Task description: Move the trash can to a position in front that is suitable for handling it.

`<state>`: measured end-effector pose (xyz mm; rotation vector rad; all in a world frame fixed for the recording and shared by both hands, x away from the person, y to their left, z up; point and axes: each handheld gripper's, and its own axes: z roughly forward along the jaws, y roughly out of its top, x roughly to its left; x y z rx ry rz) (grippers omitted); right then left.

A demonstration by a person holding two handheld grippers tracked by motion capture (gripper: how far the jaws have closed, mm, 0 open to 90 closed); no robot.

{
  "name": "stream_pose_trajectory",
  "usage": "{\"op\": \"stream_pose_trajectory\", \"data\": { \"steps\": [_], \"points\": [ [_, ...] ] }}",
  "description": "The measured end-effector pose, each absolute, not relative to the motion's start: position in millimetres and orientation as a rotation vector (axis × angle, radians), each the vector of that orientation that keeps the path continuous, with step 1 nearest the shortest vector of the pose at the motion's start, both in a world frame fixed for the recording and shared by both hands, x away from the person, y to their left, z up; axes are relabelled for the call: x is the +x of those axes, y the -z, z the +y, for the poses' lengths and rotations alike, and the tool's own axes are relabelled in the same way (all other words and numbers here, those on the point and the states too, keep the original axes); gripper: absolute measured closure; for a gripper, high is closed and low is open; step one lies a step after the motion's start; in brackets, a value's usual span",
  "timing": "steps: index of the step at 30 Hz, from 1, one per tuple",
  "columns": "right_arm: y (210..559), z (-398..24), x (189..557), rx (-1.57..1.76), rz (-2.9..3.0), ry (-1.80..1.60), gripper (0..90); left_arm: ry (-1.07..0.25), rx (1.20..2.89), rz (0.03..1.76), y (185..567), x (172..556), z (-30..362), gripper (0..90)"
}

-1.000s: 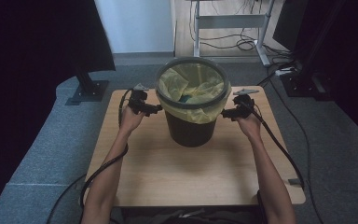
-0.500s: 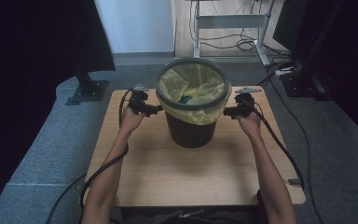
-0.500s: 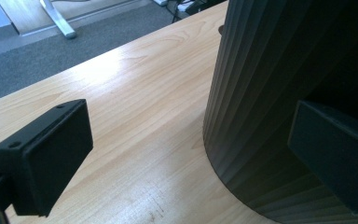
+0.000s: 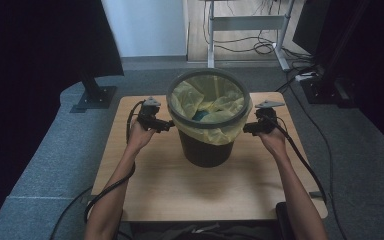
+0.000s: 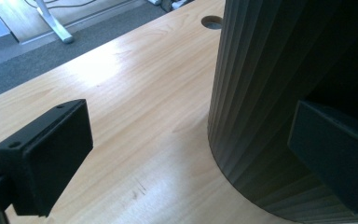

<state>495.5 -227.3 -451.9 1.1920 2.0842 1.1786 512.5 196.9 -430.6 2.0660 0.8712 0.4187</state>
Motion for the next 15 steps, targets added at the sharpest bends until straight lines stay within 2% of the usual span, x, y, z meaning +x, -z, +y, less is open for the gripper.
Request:
{"op": "stream_pose_trajectory", "data": {
  "steps": [15],
  "points": [
    [453, -232, 446, 1.149, 2.119, -1.208, 1.9, -0.389, 2.058, 0.823, 434, 461, 198, 0.0]
  ]
}}
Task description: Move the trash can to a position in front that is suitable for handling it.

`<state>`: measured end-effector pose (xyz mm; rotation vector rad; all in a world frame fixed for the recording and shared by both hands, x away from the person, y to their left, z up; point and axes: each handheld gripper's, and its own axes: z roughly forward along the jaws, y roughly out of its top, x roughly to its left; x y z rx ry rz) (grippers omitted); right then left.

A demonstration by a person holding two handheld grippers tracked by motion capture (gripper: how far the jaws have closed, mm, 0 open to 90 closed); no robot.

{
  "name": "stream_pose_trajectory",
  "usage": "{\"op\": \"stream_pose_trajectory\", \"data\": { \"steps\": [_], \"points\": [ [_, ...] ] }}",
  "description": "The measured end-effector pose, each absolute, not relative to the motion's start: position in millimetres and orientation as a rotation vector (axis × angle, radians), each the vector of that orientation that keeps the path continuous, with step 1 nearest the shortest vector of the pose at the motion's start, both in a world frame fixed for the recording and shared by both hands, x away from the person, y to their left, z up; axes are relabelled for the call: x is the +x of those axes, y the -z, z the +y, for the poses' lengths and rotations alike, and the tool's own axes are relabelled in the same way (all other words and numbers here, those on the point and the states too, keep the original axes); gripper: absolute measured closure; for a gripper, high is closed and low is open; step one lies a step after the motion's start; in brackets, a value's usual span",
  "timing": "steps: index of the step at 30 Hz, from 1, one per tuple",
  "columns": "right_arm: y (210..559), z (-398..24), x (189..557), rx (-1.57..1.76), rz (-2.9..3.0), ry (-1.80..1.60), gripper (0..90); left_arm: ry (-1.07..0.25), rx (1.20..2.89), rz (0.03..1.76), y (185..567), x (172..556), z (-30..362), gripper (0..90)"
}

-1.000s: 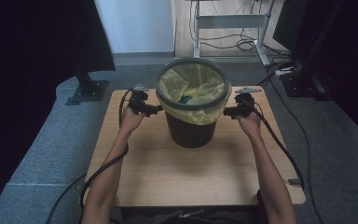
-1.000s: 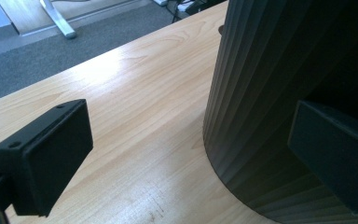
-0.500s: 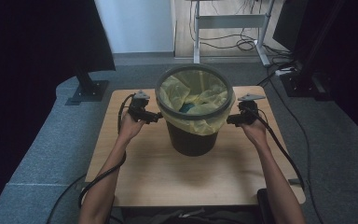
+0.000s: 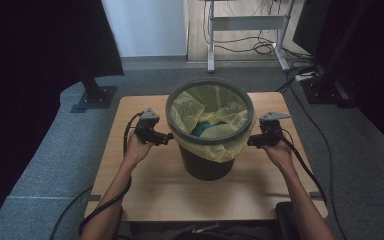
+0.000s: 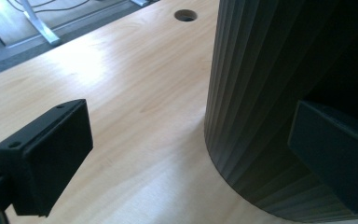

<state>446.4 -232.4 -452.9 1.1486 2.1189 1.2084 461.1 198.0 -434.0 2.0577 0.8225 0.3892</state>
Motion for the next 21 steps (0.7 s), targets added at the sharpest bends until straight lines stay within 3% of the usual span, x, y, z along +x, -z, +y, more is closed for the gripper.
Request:
{"op": "stream_pose_trajectory", "data": {
  "steps": [21],
  "points": [
    [461, -244, 408, 1.114, 2.128, -1.154, 0.0, -0.388, 2.124, 0.823, 447, 424, 222, 0.0]
  ]
}}
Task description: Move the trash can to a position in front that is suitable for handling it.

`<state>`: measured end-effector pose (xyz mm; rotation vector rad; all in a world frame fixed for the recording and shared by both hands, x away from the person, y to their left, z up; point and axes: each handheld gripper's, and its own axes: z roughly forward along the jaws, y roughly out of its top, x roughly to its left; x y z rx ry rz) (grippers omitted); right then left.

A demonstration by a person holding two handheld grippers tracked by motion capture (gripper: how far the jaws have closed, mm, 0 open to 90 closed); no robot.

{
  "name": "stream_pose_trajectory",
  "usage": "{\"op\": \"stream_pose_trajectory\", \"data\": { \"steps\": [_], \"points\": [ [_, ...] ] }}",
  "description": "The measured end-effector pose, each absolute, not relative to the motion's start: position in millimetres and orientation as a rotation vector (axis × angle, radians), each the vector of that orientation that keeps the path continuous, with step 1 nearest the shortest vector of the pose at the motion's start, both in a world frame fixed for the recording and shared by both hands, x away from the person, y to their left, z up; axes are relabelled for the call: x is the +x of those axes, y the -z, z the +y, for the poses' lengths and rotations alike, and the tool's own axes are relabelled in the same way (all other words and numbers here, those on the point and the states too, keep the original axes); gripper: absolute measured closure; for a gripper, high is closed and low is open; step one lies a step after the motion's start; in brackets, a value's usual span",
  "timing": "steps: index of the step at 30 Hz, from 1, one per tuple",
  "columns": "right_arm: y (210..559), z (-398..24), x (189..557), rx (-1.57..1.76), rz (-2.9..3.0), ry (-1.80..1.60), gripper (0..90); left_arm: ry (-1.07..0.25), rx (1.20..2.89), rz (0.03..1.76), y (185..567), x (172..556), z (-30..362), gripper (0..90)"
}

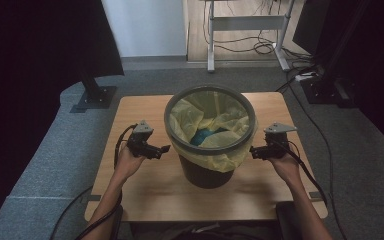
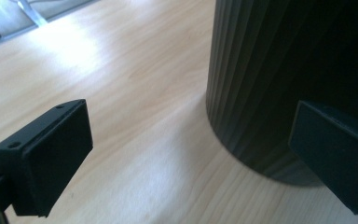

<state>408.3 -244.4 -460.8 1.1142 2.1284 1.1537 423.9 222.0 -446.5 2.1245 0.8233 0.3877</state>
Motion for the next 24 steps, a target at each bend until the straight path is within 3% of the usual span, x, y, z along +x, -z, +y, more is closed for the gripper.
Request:
{"op": "stream_pose_trajectory", "data": {
  "steps": [24],
  "points": [
    [525, -291, 376, 1.286, 2.148, -1.036, 0.0, -0.342, 2.180, 0.942, 508, 401, 261, 0.0]
  ]
}}
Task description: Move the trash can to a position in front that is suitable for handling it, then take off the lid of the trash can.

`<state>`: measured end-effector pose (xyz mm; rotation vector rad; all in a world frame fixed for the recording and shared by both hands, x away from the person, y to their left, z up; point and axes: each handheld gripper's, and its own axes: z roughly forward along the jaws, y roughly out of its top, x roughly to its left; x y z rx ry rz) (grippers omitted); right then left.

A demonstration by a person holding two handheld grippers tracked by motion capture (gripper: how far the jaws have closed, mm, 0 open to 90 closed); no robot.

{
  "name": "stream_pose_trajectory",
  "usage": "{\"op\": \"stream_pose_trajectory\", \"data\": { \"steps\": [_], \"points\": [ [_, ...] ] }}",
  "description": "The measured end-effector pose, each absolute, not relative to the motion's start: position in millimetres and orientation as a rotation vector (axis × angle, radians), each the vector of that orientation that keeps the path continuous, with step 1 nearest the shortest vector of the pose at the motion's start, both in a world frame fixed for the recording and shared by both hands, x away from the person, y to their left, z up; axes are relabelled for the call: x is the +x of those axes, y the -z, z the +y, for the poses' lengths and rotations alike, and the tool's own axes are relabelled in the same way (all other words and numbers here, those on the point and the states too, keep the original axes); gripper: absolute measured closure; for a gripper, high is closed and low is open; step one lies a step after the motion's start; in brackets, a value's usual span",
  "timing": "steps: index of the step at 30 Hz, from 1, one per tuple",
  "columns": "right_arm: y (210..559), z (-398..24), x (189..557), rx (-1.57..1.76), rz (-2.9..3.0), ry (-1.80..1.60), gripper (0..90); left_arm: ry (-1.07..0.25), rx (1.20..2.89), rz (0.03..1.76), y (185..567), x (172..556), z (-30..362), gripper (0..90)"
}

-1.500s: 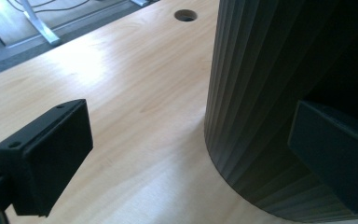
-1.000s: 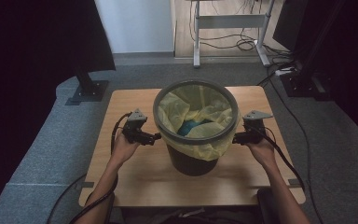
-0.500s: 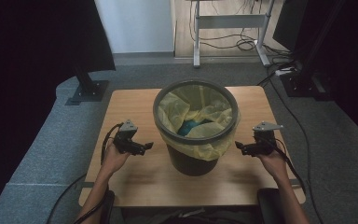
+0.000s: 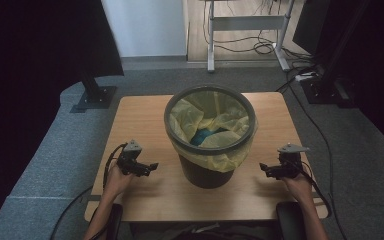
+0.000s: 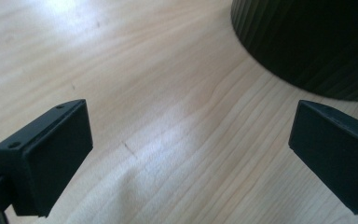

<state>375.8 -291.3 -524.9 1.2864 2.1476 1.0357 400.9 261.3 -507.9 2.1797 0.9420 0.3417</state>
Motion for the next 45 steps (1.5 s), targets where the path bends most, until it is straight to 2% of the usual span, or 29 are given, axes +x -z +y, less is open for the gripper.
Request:
{"op": "stream_pose_trajectory", "data": {
  "steps": [18, 45],
  "points": [
    [554, -297, 375, 1.325, 2.213, -0.982, 0.0, -0.341, 2.264, 1.001, 546, 403, 265, 0.0],
    [557, -294, 375, 1.289, 2.247, -0.954, 0.0, -0.335, 2.280, 1.079, 542, 410, 259, 0.2]
  ]
}}
